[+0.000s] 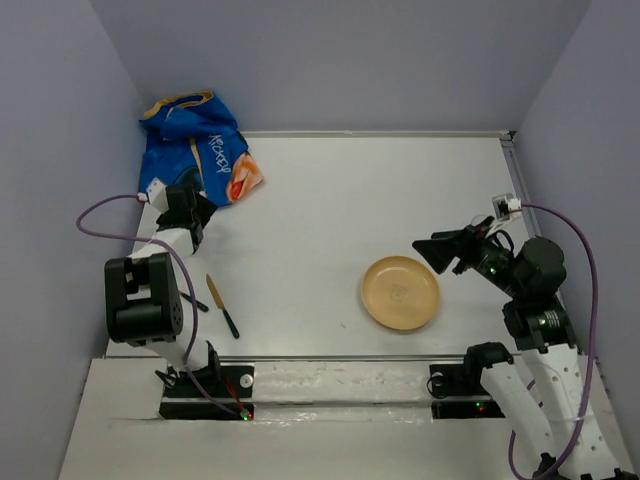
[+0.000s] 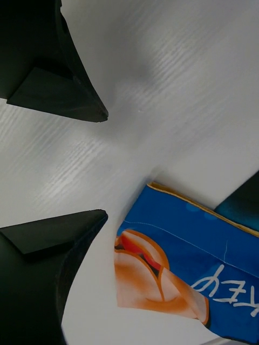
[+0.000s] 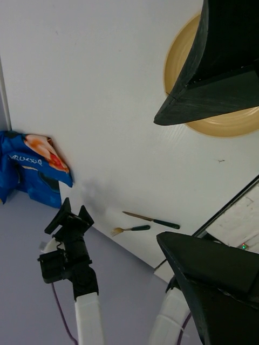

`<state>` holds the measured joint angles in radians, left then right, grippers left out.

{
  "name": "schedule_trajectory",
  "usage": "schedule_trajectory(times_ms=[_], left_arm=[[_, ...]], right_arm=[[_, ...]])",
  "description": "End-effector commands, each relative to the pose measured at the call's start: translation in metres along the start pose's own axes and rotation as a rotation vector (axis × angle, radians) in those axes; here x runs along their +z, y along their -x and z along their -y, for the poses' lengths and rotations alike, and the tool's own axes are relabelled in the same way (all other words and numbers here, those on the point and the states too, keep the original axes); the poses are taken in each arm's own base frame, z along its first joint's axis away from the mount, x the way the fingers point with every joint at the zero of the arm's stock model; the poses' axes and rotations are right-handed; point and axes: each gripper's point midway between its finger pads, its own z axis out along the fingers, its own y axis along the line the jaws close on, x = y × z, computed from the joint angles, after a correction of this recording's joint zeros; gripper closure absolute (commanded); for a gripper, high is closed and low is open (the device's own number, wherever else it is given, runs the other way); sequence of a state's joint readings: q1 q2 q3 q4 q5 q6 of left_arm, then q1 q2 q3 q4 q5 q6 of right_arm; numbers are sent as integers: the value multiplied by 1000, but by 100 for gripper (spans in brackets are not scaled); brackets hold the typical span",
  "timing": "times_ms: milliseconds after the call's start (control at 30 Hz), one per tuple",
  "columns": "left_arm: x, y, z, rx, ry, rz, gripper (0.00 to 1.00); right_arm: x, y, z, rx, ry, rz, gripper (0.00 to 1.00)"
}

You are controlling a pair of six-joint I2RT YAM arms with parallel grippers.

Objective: Set the dinner table for one person

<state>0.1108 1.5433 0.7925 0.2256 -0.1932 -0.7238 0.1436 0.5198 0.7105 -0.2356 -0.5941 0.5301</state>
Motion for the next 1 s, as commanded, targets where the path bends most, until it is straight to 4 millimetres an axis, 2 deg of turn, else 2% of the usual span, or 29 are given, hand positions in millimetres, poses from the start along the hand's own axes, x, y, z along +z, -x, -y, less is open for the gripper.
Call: schedule_trajectory(times_ms=[0, 167, 267, 400, 500, 600, 900, 967], left_arm=[[15, 23, 35, -66, -82, 50, 23], [29, 8, 36, -147, -82, 19, 24], [27, -5, 44, -178, -92, 6, 26], [25, -10, 56, -232, -93, 26, 28], [29, -13, 59, -289, -87, 38, 34], [36, -17, 55, -309, -62, 41, 38], [51, -24, 39, -359, 9, 72, 40], [54, -27, 41, -386, 3, 64, 40]], right_arm=[[3, 3, -6, -16, 51, 17, 15], [9, -2, 1, -1, 48, -2, 15], [12, -3, 2, 3, 52, -10, 15], [15, -6, 6, 10, 55, -23, 15], [17, -10, 7, 22, 58, -37, 15], [17, -11, 8, 22, 58, -37, 15], [17, -14, 8, 25, 63, -50, 15], [17, -16, 9, 27, 62, -52, 15]])
